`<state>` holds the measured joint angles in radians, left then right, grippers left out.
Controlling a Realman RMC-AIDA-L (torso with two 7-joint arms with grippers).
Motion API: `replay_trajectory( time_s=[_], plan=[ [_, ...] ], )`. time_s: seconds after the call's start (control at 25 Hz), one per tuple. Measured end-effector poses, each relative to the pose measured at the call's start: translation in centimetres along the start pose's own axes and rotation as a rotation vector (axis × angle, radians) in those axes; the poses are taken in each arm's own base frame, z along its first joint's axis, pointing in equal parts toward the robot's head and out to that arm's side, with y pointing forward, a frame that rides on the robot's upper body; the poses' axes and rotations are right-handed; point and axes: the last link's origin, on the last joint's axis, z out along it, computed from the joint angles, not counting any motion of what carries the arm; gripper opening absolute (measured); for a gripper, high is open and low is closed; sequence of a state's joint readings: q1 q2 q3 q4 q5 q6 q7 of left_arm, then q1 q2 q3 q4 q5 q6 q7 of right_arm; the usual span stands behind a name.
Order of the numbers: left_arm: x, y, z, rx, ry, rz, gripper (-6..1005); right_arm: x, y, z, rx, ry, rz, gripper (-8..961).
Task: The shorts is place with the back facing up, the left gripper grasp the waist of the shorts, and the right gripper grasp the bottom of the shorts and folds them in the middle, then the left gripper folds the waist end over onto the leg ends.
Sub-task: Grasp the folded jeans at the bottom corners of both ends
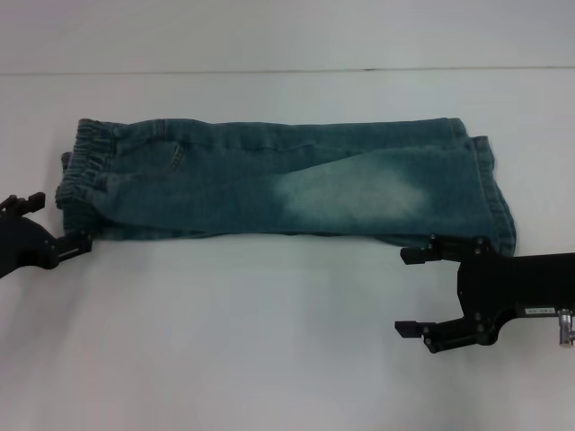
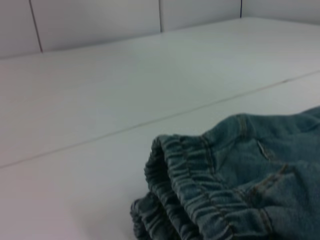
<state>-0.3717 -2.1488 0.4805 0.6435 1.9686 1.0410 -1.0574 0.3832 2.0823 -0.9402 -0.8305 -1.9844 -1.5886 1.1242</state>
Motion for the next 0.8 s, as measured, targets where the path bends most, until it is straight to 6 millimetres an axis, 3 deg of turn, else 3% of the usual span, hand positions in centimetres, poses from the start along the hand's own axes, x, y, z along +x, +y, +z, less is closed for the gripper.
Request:
replay_trajectory(
  time_s=[0.68, 0.8],
  plan=[
    [1.1, 1.3, 2.1, -0.065, -0.024, 0.073, 899, 0.4, 0.1, -0.3, 0.022, -0.004, 0.019, 944],
    [1.1, 1.8, 2.4, -0.084, -0.029, 0.088, 780, 0.4, 0.1, -0.3, 0.024, -0.005, 0.02, 944]
  ],
)
